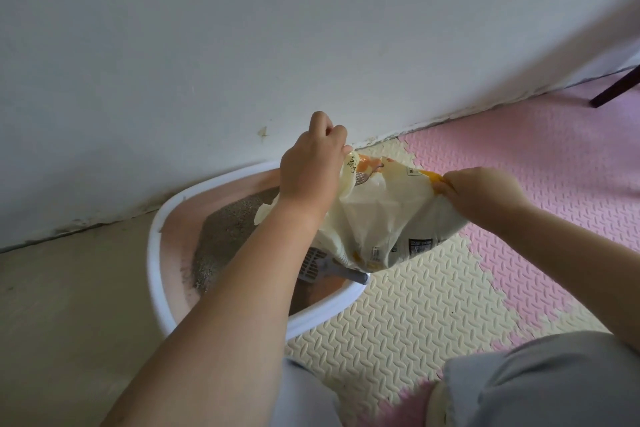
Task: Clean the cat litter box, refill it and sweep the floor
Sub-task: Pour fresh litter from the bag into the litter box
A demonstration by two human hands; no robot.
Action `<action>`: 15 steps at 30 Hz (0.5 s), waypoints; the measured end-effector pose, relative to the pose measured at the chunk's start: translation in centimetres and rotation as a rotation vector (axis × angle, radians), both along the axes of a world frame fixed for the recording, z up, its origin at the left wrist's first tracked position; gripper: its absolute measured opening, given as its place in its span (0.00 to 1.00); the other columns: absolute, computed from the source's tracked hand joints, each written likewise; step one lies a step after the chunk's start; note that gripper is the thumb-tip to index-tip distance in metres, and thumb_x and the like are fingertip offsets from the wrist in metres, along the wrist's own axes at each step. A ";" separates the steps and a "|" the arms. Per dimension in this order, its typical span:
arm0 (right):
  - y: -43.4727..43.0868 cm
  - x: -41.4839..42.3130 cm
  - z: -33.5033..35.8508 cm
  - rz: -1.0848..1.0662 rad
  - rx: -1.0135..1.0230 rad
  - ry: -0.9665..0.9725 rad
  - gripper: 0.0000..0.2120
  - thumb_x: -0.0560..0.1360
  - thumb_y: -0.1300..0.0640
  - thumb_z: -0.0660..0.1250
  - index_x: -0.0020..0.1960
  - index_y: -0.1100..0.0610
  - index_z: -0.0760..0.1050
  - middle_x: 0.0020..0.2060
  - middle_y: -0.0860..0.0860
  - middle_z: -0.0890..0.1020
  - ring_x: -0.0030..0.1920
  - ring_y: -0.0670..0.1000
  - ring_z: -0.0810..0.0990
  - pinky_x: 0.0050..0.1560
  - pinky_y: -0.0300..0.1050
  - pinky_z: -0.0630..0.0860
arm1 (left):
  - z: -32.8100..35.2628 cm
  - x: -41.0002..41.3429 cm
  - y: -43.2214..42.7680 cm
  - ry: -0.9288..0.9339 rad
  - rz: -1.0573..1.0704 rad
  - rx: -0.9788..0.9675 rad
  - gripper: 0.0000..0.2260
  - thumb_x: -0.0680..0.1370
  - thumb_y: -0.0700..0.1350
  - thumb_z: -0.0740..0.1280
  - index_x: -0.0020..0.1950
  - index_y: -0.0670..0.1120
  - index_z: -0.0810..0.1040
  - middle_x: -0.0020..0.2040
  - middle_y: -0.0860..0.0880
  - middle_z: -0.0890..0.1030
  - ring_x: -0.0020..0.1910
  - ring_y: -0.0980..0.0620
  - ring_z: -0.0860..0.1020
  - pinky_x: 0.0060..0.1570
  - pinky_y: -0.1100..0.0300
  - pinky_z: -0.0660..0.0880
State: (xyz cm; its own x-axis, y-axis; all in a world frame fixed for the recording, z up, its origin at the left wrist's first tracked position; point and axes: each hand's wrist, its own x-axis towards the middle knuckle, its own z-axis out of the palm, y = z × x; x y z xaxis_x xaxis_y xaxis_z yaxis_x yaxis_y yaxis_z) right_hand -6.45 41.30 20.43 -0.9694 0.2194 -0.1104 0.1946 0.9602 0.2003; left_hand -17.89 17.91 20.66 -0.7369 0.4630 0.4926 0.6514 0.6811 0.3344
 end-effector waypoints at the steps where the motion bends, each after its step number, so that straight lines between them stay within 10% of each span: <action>1: -0.1 -0.2 0.1 0.006 0.019 -0.004 0.21 0.81 0.43 0.47 0.38 0.51 0.70 0.32 0.46 0.76 0.34 0.48 0.76 0.30 0.41 0.67 | 0.0 0.0 0.0 -0.001 -0.001 0.001 0.10 0.75 0.42 0.70 0.39 0.41 0.72 0.42 0.45 0.72 0.30 0.49 0.69 0.26 0.61 0.61; 15: -1.1 -0.8 1.9 0.018 0.104 0.014 0.25 0.79 0.40 0.44 0.40 0.52 0.73 0.30 0.47 0.76 0.32 0.48 0.76 0.26 0.39 0.65 | -0.8 0.0 -0.7 -0.109 0.049 0.004 0.09 0.74 0.41 0.71 0.38 0.41 0.72 0.43 0.45 0.71 0.31 0.46 0.72 0.26 0.58 0.62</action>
State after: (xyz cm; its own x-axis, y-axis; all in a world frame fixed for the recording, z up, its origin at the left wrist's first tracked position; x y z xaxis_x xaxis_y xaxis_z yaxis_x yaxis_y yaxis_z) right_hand -7.23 40.21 22.29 -0.9746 0.2116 -0.0739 0.1811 0.9378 0.2961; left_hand -17.91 17.24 19.85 -0.8076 0.4236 0.4103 0.5774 0.7094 0.4041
